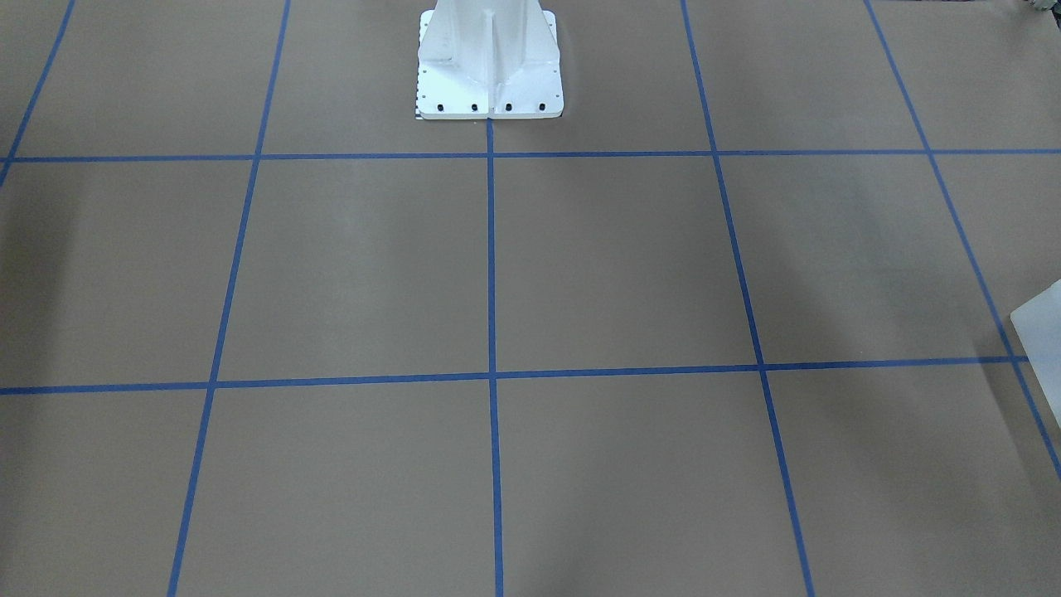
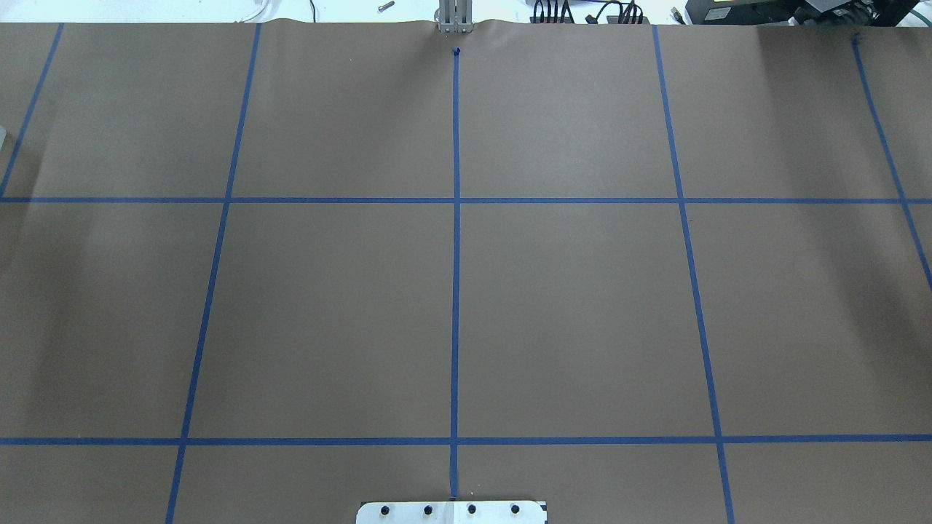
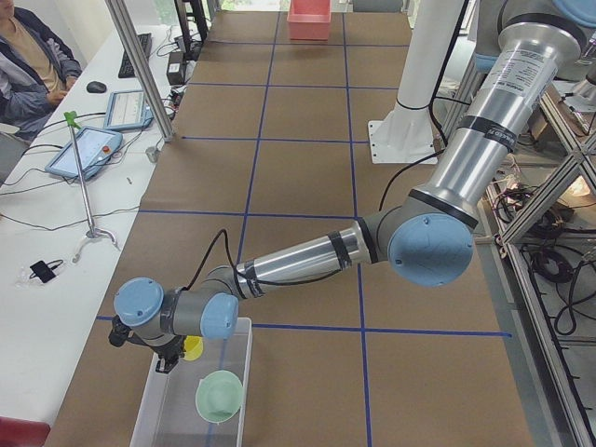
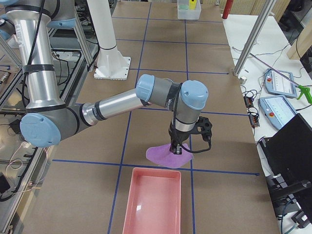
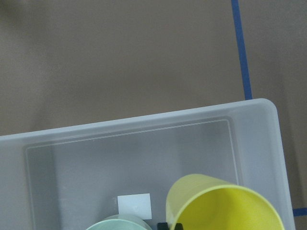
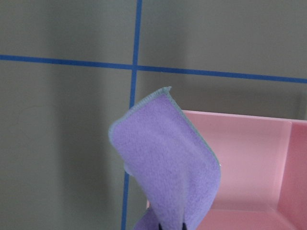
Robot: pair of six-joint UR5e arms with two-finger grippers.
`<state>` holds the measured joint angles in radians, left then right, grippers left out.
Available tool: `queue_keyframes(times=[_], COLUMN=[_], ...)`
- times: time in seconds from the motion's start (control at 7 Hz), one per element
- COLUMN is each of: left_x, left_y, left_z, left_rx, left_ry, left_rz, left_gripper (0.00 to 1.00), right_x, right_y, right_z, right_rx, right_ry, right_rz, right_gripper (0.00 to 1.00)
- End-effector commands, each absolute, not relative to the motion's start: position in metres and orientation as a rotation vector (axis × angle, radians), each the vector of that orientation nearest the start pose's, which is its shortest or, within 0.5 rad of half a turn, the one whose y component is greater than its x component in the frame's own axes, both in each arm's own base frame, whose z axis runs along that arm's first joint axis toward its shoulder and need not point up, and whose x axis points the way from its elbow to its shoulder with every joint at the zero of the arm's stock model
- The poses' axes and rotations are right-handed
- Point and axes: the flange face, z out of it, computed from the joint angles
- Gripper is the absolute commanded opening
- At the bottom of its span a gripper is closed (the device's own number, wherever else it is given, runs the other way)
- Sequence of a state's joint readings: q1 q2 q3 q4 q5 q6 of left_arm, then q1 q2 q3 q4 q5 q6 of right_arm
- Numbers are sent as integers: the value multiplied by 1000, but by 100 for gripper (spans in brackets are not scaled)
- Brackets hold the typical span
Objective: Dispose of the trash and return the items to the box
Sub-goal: 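Carry cup over clear bin while right gripper carries cloth over pink tray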
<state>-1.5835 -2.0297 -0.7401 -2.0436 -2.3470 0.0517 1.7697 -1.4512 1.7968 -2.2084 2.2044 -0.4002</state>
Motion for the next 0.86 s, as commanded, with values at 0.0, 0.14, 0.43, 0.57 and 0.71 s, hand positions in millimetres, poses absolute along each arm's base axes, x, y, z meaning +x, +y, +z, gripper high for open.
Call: queue_keyframes(times=[0.0, 0.14, 0.43, 0.57, 0.71], left_x=[-51, -45, -25, -25, -22], left_y=[-657, -656, -660, -666, -675], left_z=[755, 758, 755, 746, 730], left_rx=[122, 113, 102, 123, 139], left_ry=[776, 777, 780, 782, 808], left_rz=[75, 81, 84, 96, 105], left_gripper=[0, 0, 20, 67, 96], right_x=[184, 184, 184, 182, 180], right_y=[-438, -435, -430, -422, -413], right_z=[596, 622, 655, 677, 704], right_rx=[-143, -177, -173, -159, -154], right_ry=[-664, -680, -681, -674, -673], right_rz=[-103, -136, -141, -140, -141], right_gripper=[0, 0, 0, 0, 0])
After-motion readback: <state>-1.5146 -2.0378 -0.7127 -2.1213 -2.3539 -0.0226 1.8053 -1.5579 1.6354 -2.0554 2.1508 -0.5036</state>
